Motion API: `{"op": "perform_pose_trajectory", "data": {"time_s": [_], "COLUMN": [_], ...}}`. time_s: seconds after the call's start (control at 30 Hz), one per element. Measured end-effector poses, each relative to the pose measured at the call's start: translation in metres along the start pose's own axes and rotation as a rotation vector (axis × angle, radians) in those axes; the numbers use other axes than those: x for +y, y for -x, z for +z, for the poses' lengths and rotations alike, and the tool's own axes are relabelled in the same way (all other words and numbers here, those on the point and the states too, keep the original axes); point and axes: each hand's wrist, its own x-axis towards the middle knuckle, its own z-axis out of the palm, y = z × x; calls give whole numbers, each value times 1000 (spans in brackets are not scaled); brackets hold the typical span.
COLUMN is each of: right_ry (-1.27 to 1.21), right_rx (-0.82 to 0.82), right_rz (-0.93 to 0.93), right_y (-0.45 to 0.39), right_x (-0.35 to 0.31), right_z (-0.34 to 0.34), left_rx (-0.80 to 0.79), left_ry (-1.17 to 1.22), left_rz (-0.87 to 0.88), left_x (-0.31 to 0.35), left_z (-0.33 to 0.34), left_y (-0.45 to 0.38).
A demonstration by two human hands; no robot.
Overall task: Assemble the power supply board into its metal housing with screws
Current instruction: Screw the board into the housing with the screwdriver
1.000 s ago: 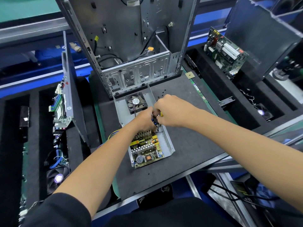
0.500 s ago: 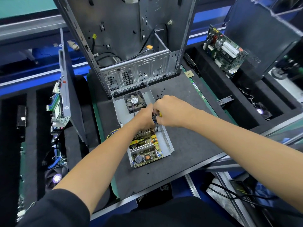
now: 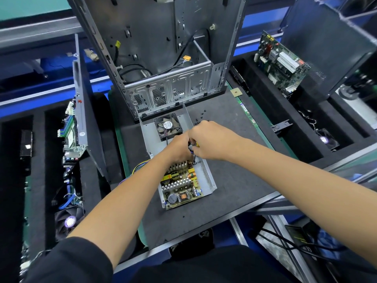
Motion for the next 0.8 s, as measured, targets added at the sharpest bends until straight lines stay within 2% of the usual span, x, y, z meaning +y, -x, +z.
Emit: {"op": "perform_pose_trajectory", "data": {"time_s": [0.13,0.57,0.8], "right_ry": [35,93,163], "right_rx": [-13,-62,-84], "right_rz": [-38,-53,-85], "right_y": [-1,-4,-4], "right_x": [-3,-5,-11], "right_z": [3,1,-2], "left_rx": [0,-5,8], "left_ry": [-41,-52,52], "left_rz": [56,53,50], "left_x": [0,4,5], "left_z": [-1,-3,-4], "left_y": [1,5,8]}}
